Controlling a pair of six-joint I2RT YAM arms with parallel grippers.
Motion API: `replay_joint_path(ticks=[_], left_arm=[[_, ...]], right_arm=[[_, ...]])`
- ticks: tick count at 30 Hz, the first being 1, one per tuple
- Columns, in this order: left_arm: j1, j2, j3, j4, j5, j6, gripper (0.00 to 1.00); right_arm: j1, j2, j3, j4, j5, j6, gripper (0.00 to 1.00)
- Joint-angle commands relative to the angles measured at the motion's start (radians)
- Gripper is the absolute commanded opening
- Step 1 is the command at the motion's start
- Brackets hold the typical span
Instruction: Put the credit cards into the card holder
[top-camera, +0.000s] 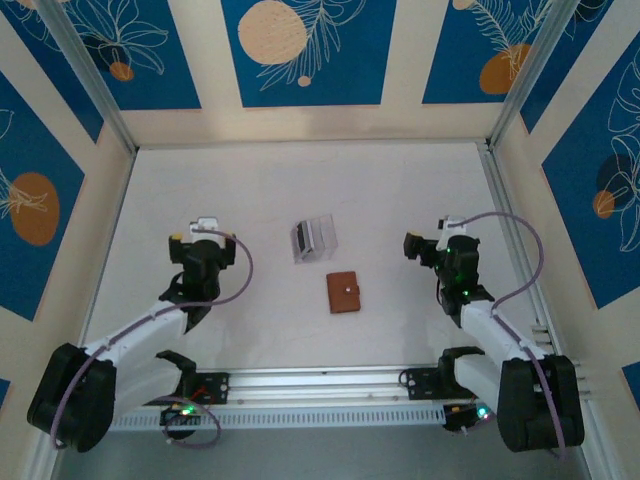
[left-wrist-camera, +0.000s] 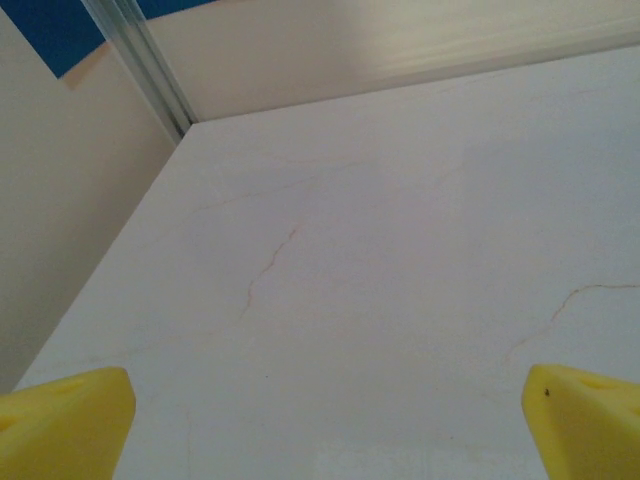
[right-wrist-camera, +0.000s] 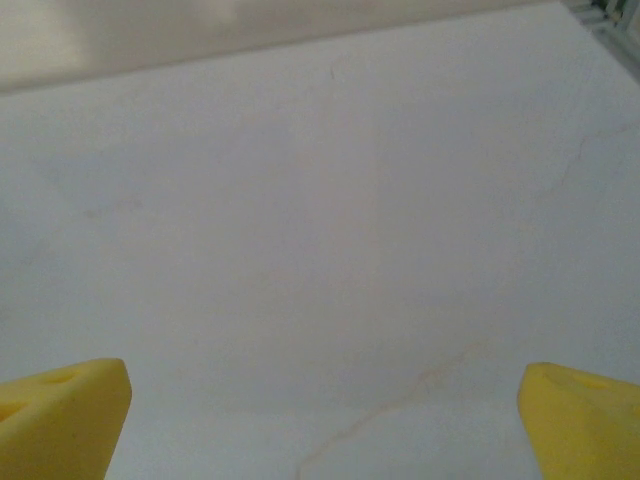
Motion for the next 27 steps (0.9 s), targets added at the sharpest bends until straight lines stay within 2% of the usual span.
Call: replay_joint_path(ticks=[1, 4, 6, 7, 8, 11, 13, 15, 17, 18, 20, 21, 23, 24, 25, 26, 27], left_arm=[[0.015, -0.013, -0.024, 0.06, 0.006, 0.058, 0.99], [0.038, 0.03, -0.064, 0.169, 0.039, 0.061, 0.99], [0.082, 0.119, -0.13, 0.358, 0.081, 0.032, 0.99], [0.096, 0.159, -0.14, 0.43, 0.056, 0.037, 0.99], [0.094, 0.171, -0.133, 0.429, 0.027, 0.054, 0.99], [0.103, 0.177, -0.149, 0.547, 0.098, 0.149, 0.99], [0.14, 0.223, -0.145, 0.601, 0.127, 0.116, 0.99], [0.185, 0.338, -0.132, 0.674, 0.129, 0.095, 0.99], [0.202, 0.477, -0.149, 0.888, 0.112, 0.098, 0.99], [0.191, 0.483, -0.156, 0.928, 0.116, 0.116, 0.99], [0.193, 0.443, -0.155, 0.833, 0.198, 0.105, 0.99], [0.202, 0.465, -0.155, 0.85, 0.247, 0.116, 0.99], [0.217, 0.517, -0.155, 0.888, 0.342, 0.123, 0.99], [0.236, 0.565, -0.132, 0.913, 0.351, 0.118, 0.99], [0.242, 0.56, -0.102, 0.867, 0.337, 0.107, 1.0], [0.257, 0.508, -0.041, 0.664, 0.349, 0.07, 1.0], [0.292, 0.505, 0.001, 0.549, 0.405, 0.044, 1.0]], right_arm=[[-0.006, 0.029, -0.032, 0.125, -0.054, -0.064, 0.99], [-0.025, 0.105, -0.031, 0.241, -0.036, -0.063, 0.99], [-0.044, 0.176, 0.013, 0.248, -0.053, -0.062, 0.99], [-0.051, 0.202, 0.025, 0.261, -0.069, -0.065, 0.99], [-0.058, 0.223, 0.037, 0.27, -0.088, -0.069, 0.99], [-0.079, 0.272, 0.041, 0.341, -0.105, -0.062, 0.99], [-0.101, 0.32, 0.072, 0.358, -0.13, -0.039, 0.99], [-0.119, 0.387, 0.094, 0.398, -0.192, -0.017, 0.99], [-0.119, 0.44, 0.096, 0.432, -0.217, -0.025, 0.99], [-0.12, 0.454, 0.077, 0.48, -0.243, -0.036, 0.99], [-0.119, 0.492, 0.041, 0.58, -0.269, -0.046, 0.99], [-0.12, 0.523, 0.042, 0.622, -0.272, -0.042, 0.99], [-0.111, 0.507, 0.088, 0.508, -0.316, -0.078, 0.99], [-0.103, 0.524, 0.099, 0.51, -0.343, -0.098, 0.99], [-0.098, 0.521, 0.111, 0.491, -0.365, -0.116, 0.99], [-0.093, 0.515, 0.113, 0.467, -0.355, -0.118, 0.99], [-0.096, 0.523, 0.11, 0.493, -0.356, -0.112, 0.99]])
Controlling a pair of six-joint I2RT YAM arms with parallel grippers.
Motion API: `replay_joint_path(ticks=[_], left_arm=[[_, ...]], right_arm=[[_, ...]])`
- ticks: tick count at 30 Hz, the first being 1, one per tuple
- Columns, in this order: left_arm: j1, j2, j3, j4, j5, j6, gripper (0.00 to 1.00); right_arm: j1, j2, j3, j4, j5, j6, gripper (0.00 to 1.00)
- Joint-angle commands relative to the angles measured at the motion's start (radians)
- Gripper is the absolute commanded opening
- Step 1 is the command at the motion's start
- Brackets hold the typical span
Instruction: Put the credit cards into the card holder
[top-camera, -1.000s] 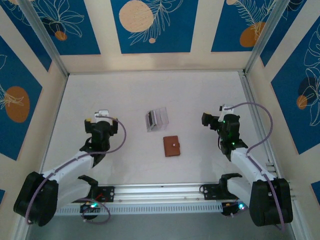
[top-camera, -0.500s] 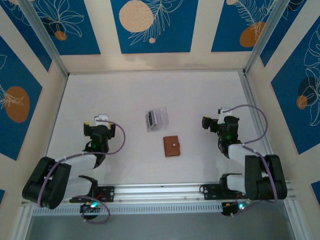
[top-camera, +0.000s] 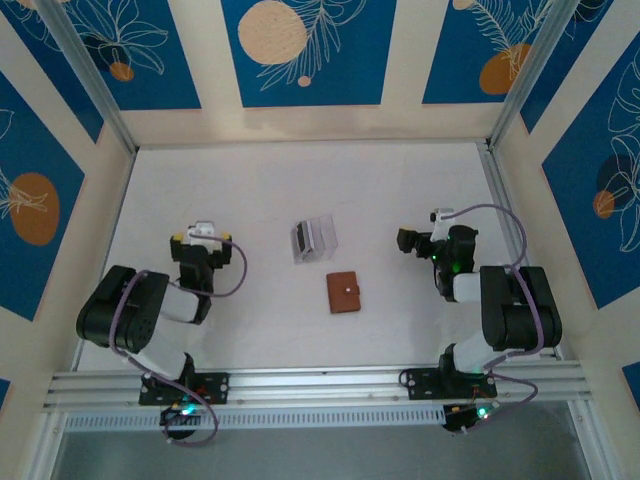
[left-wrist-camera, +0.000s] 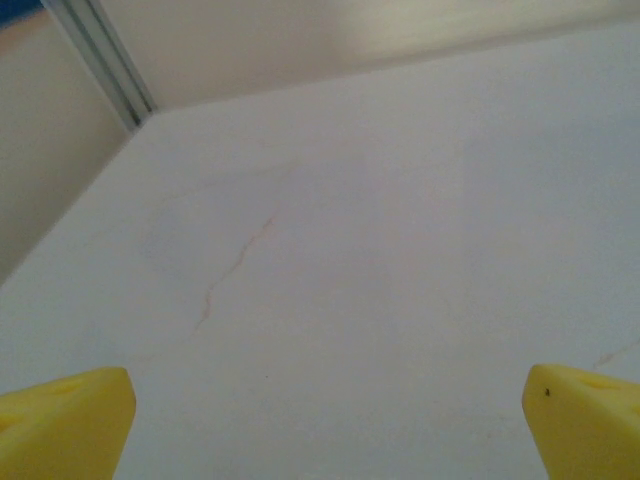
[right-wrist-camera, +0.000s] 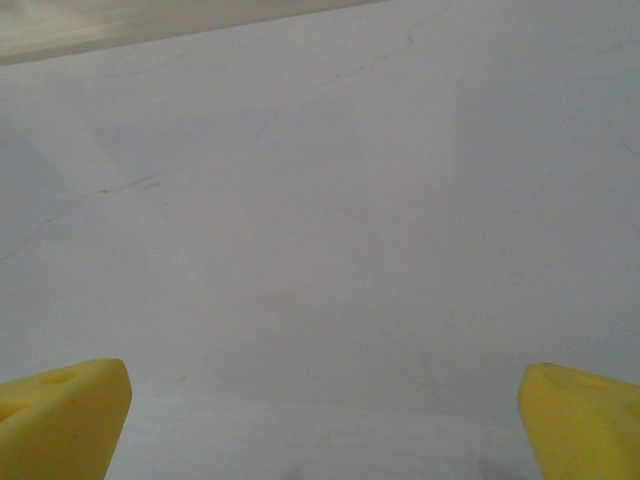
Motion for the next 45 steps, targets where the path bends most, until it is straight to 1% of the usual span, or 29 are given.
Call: replay_joint_path(ticks=[1, 3, 4, 5, 8, 10, 15, 18, 20, 45], left_arm=[[0.088, -0.004, 0.085, -0.101, 0.159, -0.067, 1.0], [0.1, -0.018, 0.081, -0.123, 0.164, -0.081, 1.0], [0.1, -0.01, 0.076, -0.094, 0.165, -0.077, 1.0], [0.099, -0.015, 0.079, -0.103, 0.165, -0.079, 1.0], [0.1, -0.016, 0.076, -0.104, 0.165, -0.079, 1.0], [0.1, -0.015, 0.075, -0.093, 0.165, -0.075, 1.0], [0.097, -0.016, 0.078, -0.103, 0.186, -0.066, 1.0], [0.098, -0.016, 0.09, -0.128, 0.234, -0.048, 1.0], [0.097, -0.016, 0.093, -0.133, 0.246, -0.044, 1.0], [0.097, -0.016, 0.098, -0.143, 0.271, -0.035, 1.0]], right_arm=[[0.003, 0.0, 0.039, 0.003, -0.059, -0.039, 0.99], [0.003, 0.002, 0.042, 0.001, -0.044, -0.035, 0.99], [0.003, 0.001, 0.042, -0.002, -0.042, -0.034, 0.99], [0.005, 0.003, 0.041, 0.003, -0.038, -0.034, 0.99], [0.02, 0.001, 0.054, -0.025, 0.025, -0.029, 0.99], [0.029, 0.001, 0.053, -0.023, 0.045, -0.035, 0.99], [0.038, 0.001, 0.05, -0.019, 0.06, -0.039, 0.99], [0.034, 0.001, 0.052, -0.022, 0.053, -0.036, 0.99], [0.032, 0.001, 0.054, -0.023, 0.048, -0.034, 0.99], [0.019, 0.003, 0.058, -0.029, 0.025, -0.028, 0.99]])
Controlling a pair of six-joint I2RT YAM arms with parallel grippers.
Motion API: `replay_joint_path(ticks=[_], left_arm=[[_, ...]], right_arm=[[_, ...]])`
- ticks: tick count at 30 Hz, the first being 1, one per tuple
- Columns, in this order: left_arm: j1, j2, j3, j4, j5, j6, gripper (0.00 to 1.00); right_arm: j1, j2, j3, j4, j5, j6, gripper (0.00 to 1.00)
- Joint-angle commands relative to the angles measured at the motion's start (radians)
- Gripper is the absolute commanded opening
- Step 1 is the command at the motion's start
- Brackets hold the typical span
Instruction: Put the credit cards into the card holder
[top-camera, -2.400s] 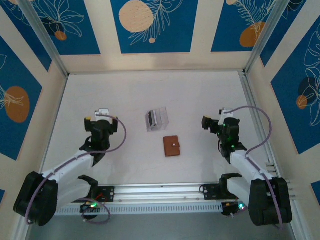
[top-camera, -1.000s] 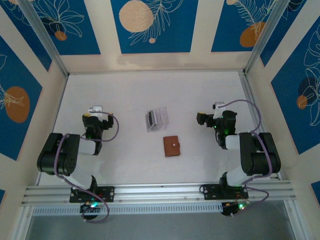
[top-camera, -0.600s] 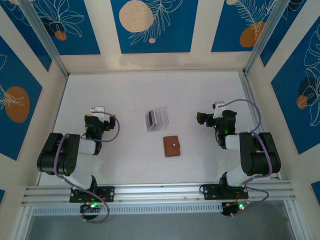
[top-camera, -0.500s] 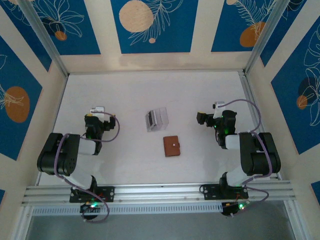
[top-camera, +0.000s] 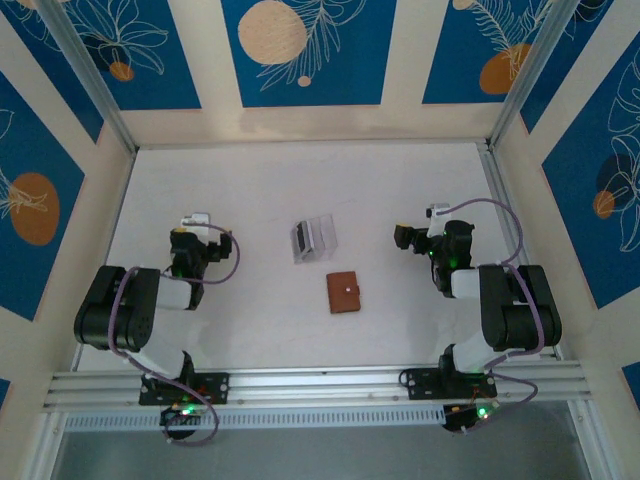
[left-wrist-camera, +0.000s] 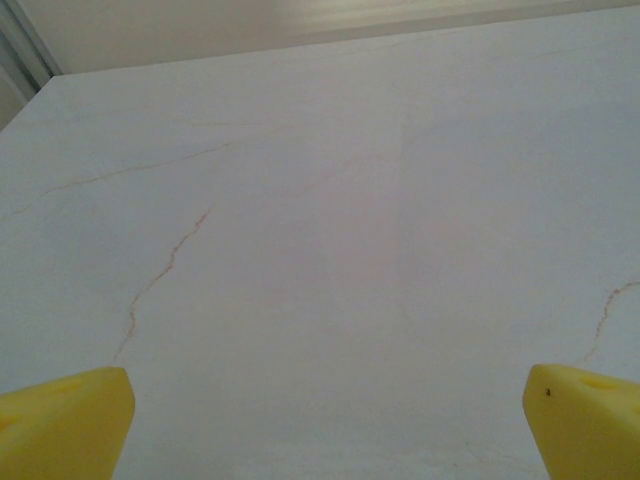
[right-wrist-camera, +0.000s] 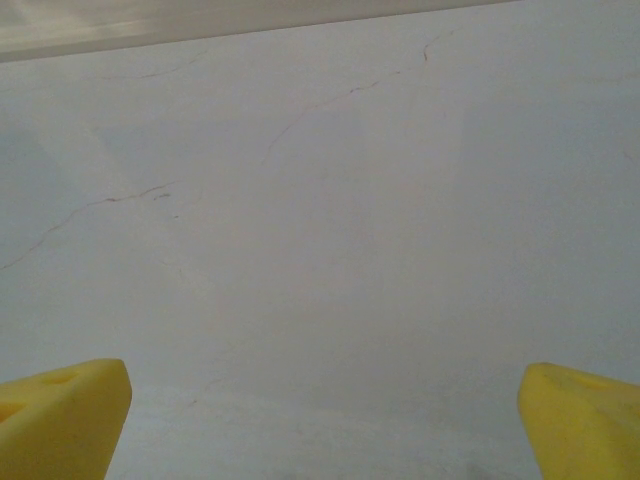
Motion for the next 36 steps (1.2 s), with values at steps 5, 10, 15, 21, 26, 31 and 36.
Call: replay_joint_path(ticks=[5, 10, 15, 21, 26, 31, 36], left_arm=[[0.003, -0.011, 0.021, -0.007, 0.031, 0.014, 1.0], [0.003, -0.012, 0.02, -0.006, 0.031, 0.014, 1.0], [0.001, -0.015, 0.014, 0.004, 0.071, 0.03, 1.0], [0.001, -0.014, 0.012, 0.009, 0.072, 0.028, 1.0], [0.001, -0.013, 0.008, 0.019, -0.029, -0.007, 1.0], [0.001, -0.012, 0.026, -0.015, 0.043, 0.017, 1.0], [0.005, -0.011, 0.028, -0.018, 0.053, 0.018, 1.0]], right_arm=[[-0.007, 0.002, 0.021, 0.012, -0.013, -0.014, 0.99], [-0.006, 0.003, 0.022, 0.011, -0.014, -0.013, 0.99], [-0.006, 0.003, 0.022, 0.012, -0.013, -0.014, 0.99], [-0.003, 0.003, 0.021, 0.011, -0.007, -0.014, 0.99], [0.008, 0.001, 0.019, 0.016, 0.012, -0.021, 0.99], [0.014, 0.001, 0.017, 0.019, 0.023, -0.026, 0.99], [0.014, 0.002, 0.018, 0.017, 0.023, -0.025, 0.99]])
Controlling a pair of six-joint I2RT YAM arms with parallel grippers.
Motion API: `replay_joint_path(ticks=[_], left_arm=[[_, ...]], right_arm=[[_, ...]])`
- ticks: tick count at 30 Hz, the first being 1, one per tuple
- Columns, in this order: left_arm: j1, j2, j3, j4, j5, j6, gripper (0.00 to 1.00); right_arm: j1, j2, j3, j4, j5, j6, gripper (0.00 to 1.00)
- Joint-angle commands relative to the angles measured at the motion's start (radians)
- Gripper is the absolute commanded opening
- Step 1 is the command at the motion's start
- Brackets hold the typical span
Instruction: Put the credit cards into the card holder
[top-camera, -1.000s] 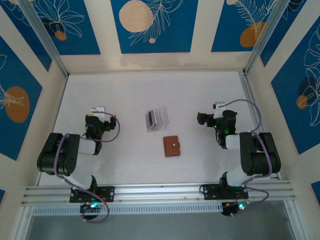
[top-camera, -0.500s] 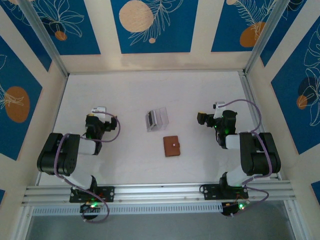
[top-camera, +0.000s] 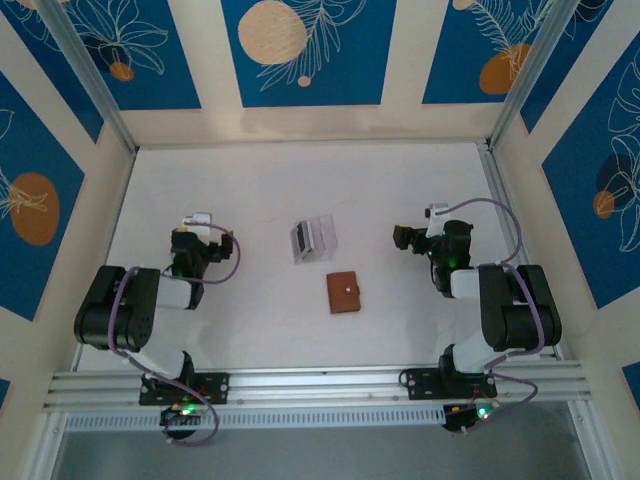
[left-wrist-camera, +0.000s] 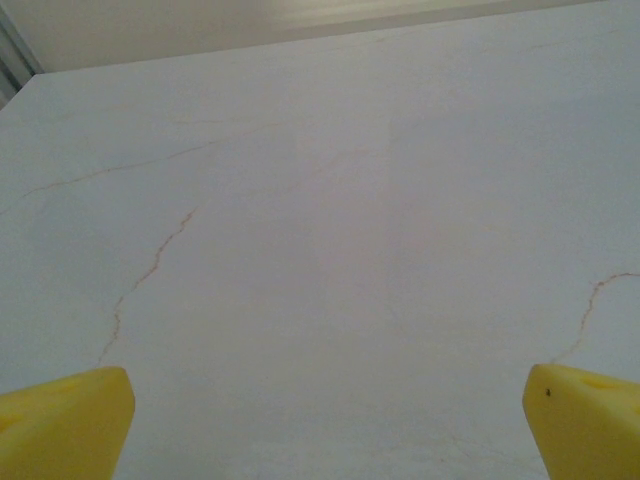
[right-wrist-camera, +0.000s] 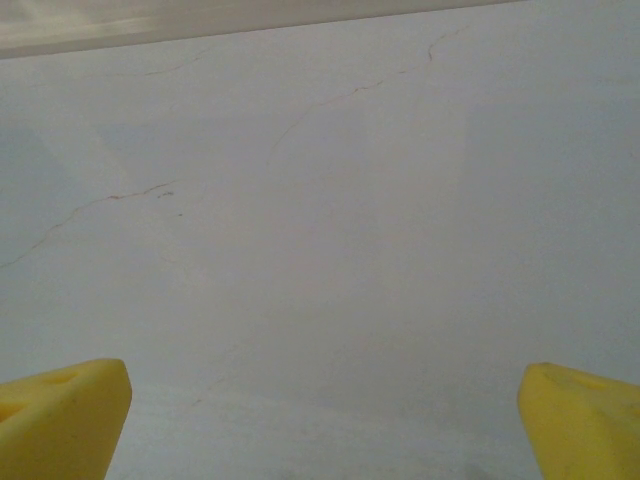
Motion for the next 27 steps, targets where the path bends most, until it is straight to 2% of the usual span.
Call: replay_joint_path(ticks=[1, 4, 7, 9, 12, 27], left_arm=[[0.004, -0.01, 0.021, 0.0, 0.03, 0.013, 1.0], [0.003, -0.014, 0.011, 0.017, 0.009, 0.009, 1.0], [0.004, -0.015, -0.04, 0.113, -0.102, -0.036, 1.0], [0.004, -0.011, -0.044, 0.127, -0.066, -0.022, 1.0], [0.005, -0.013, 0.022, -0.006, 0.015, 0.008, 1.0], [0.005, -0.013, 0.015, 0.007, 0.019, 0.01, 1.0]], right_arm=[[0.005, 0.002, 0.016, 0.018, 0.018, -0.022, 0.99], [0.01, 0.001, 0.014, 0.025, 0.034, -0.025, 0.99], [0.013, 0.001, 0.013, 0.024, 0.036, -0.024, 0.99], [0.008, 0.001, 0.014, 0.022, 0.028, -0.022, 0.99], [0.001, 0.003, 0.018, 0.017, 0.011, -0.018, 0.99], [-0.004, 0.002, 0.018, 0.016, 0.003, -0.014, 0.99]])
